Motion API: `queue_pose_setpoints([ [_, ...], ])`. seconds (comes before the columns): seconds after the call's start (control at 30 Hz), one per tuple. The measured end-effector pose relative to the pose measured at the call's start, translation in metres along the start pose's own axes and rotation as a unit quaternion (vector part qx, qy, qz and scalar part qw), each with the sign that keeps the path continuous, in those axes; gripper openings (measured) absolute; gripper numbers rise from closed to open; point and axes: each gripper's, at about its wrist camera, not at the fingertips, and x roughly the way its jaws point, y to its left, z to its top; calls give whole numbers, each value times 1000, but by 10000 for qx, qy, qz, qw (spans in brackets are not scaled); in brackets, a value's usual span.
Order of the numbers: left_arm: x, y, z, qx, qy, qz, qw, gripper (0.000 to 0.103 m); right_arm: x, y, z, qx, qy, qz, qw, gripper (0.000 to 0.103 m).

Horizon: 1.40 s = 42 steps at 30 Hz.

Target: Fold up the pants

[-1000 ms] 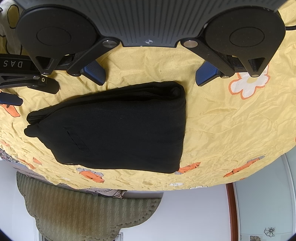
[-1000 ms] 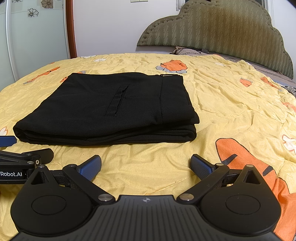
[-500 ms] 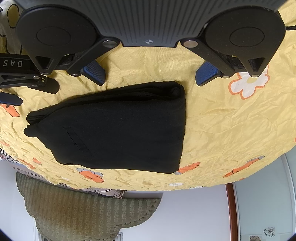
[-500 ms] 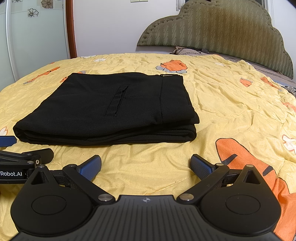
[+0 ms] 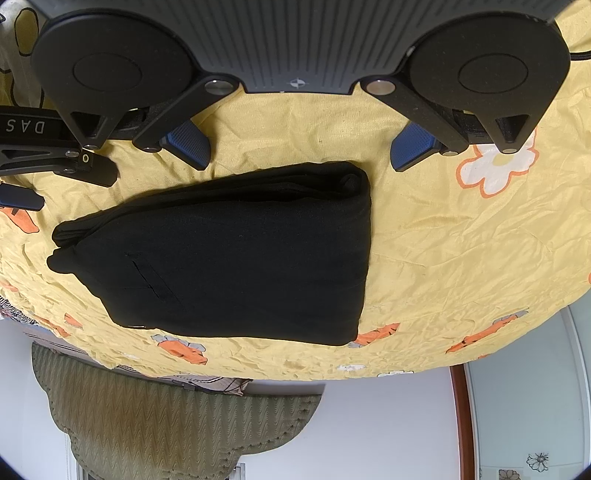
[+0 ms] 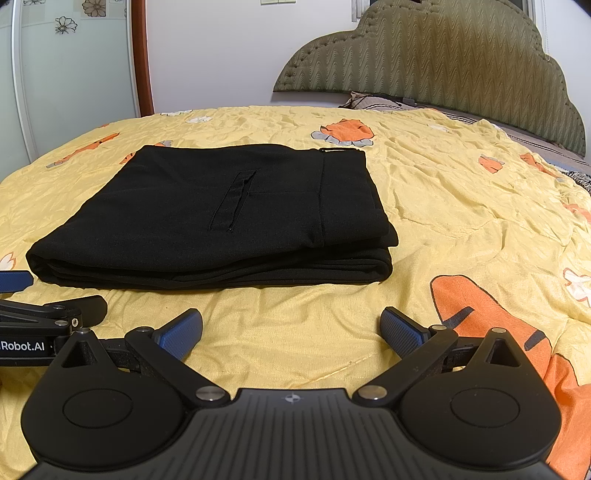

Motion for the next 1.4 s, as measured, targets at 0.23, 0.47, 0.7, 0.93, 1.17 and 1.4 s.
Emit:
queue_pose_setpoints([
  [0.23, 0, -1, 0, 1, 1, 1, 10000, 103, 0, -2, 1, 6, 2, 11, 10000, 103],
  [0.47, -4, -2, -1, 38, -9, 119, 9999, 103, -24, -7, 3, 551, -136, 124, 9983, 103],
  [0.7, -14, 6, 7, -78, -6, 391, 9992, 103, -54, 20, 13, 107, -396, 96, 9991, 103],
  [0.93, -21, 15, 10, -234, 64, 421, 9988, 103, -57, 13, 12, 821, -419, 747, 9929, 103],
  [1.17, -22, 15, 10, -281, 73, 366, 9989, 103, -51, 32, 17, 175, -465, 49, 9988, 103],
  [1.4, -19, 14, 7, -191, 58, 405, 9990, 103, -38, 38, 11, 45, -227, 39, 9997, 103],
])
